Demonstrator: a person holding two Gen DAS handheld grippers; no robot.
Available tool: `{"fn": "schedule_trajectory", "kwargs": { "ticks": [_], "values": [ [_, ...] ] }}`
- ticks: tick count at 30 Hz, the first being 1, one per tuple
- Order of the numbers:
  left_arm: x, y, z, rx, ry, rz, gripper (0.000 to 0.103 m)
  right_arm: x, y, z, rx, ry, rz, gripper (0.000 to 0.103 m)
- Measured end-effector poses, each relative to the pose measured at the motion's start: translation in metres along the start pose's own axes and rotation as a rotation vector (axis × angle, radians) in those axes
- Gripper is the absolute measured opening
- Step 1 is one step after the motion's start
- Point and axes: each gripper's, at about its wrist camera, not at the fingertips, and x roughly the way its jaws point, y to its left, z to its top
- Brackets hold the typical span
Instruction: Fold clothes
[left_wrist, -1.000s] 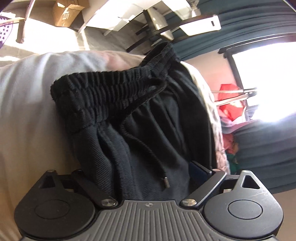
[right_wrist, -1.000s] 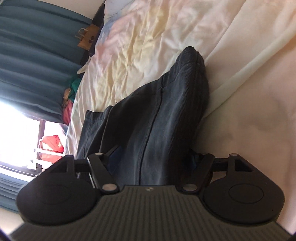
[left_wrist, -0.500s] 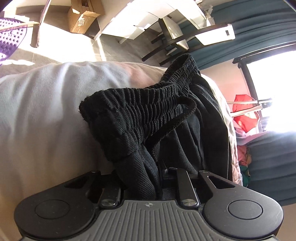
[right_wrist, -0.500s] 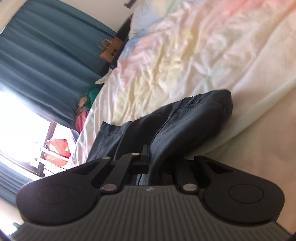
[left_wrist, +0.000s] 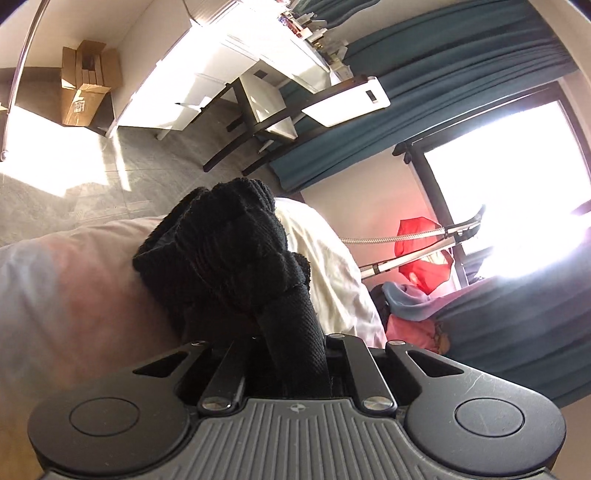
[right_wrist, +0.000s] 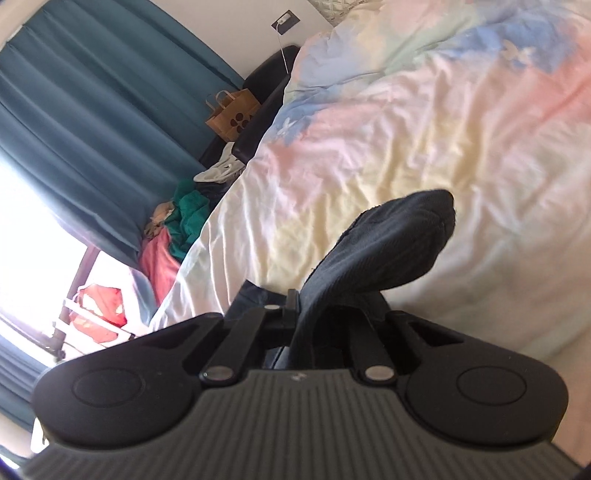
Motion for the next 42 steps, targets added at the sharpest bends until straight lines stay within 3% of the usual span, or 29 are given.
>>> {"fn": "schedule_trajectory", "kwargs": {
  "ticks": [4, 8, 12, 16, 20, 23, 25, 27, 30, 32, 34, 37, 40, 42],
  "values": [
    [0.102, -0.053, 0.033, 0.068, -0.036, 0.076, 0.010, 0.047, 0.051, 0.003, -0.038, -0.019, -0.027, 0.008],
    [0.204, -0.074, 0.056, 0.060, -0.021, 0.155, 0.011, 0.113, 0.102, -0.021, -0.181, -0.019, -0.107, 0.008],
    [0.277, -0.081, 0.060, 0.102, -0.006, 0.214, 0.011, 0.177, 0.113, -0.039, -0.212, 0.010, -0.192, 0.008],
    [0.319, -0.073, 0.053, 0.175, 0.023, 0.263, 0.015, 0.220, 0.106, -0.054, -0.232, 0.043, -0.227, 0.009],
    [0.312, -0.053, 0.046, 0.171, 0.056, 0.224, 0.024, 0.230, 0.093, -0.057, -0.199, 0.072, -0.175, 0.013],
    [0.294, -0.058, 0.040, 0.288, 0.060, 0.173, 0.041, 0.217, 0.088, -0.050, -0.205, 0.085, -0.111, 0.021],
    [0.275, -0.063, 0.030, 0.372, 0.030, 0.145, 0.066, 0.197, 0.086, -0.048, -0.221, 0.070, -0.064, 0.040],
    [0.251, -0.065, 0.017, 0.440, -0.021, 0.118, 0.078, 0.176, 0.082, -0.044, -0.244, 0.055, -0.035, 0.069],
    [0.214, -0.060, 0.002, 0.464, -0.029, 0.078, 0.081, 0.144, 0.076, -0.039, -0.275, 0.034, 0.010, 0.071],
    [0.189, -0.045, -0.007, 0.423, -0.007, 0.070, 0.084, 0.122, 0.060, -0.038, -0.235, 0.049, 0.055, 0.071],
    [0.163, -0.015, -0.019, 0.267, 0.015, 0.050, 0.090, 0.098, 0.036, -0.042, -0.164, 0.053, 0.120, 0.071],
    [0.142, 0.035, -0.040, 0.063, 0.104, -0.056, 0.092, 0.076, 0.006, -0.060, -0.080, 0.132, 0.187, 0.073],
    [0.143, 0.070, -0.053, -0.042, 0.141, -0.011, 0.091, 0.071, -0.007, -0.083, -0.015, 0.233, 0.230, 0.073],
    [0.148, 0.088, -0.055, -0.117, 0.129, -0.033, 0.090, 0.077, -0.006, -0.099, 0.038, 0.301, 0.251, 0.073]
  ]
}}
